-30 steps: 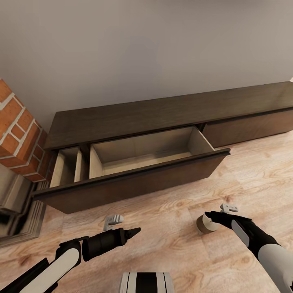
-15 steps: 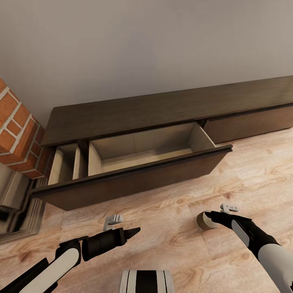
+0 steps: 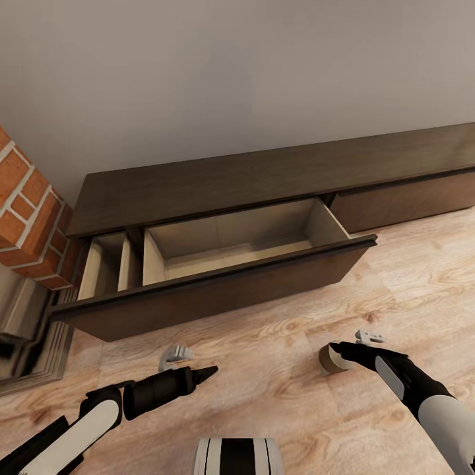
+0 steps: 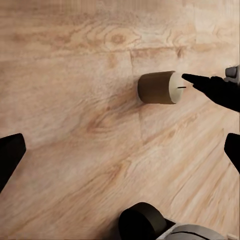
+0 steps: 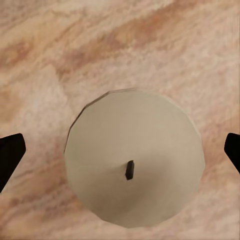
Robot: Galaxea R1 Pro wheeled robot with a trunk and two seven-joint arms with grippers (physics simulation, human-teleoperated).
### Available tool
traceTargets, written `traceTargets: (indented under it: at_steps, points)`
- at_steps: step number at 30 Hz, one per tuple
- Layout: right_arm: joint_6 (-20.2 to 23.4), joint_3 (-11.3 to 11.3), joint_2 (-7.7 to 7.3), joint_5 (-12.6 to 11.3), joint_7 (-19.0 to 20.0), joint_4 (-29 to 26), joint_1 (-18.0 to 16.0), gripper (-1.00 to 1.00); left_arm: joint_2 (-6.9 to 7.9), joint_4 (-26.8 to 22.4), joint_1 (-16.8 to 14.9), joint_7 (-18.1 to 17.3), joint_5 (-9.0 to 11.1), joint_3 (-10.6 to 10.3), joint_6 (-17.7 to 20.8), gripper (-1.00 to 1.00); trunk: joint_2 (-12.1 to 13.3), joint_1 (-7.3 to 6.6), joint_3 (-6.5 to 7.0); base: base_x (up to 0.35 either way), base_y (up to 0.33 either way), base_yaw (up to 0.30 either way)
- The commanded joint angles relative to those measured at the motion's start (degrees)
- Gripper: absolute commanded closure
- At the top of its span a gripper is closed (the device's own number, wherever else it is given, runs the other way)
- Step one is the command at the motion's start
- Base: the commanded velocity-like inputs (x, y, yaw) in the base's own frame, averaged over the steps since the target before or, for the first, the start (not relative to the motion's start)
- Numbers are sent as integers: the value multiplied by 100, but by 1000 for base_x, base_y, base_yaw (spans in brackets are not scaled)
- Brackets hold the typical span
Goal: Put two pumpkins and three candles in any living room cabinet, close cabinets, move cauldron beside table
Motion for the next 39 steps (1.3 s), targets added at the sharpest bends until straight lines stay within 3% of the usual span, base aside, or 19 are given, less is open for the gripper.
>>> traceTargets:
  at_steps: [1, 5, 9, 39]
  points:
    - [22, 25, -6, -24, 19, -7, -2, -100, 156, -11, -5, 52, 165, 195, 3, -100, -2, -1, -4, 0, 0, 0]
    - [21, 25, -6, -23, 29, -8, -2, -100, 297, -11, -5, 45, 458, 312, 9, -100, -2, -1, -4, 0, 0, 0]
    - [21, 25, -6, -23, 30, -8, -2, -100, 331, -13, -5, 44, 527, 339, 11, -100, -2, -1, -4, 0, 0, 0]
    - [21, 25, -11, -21, 25, -16, -2, -100, 332, -12, -5, 43, 554, 347, 6, -100, -15, 25, -226, 0, 0, 0]
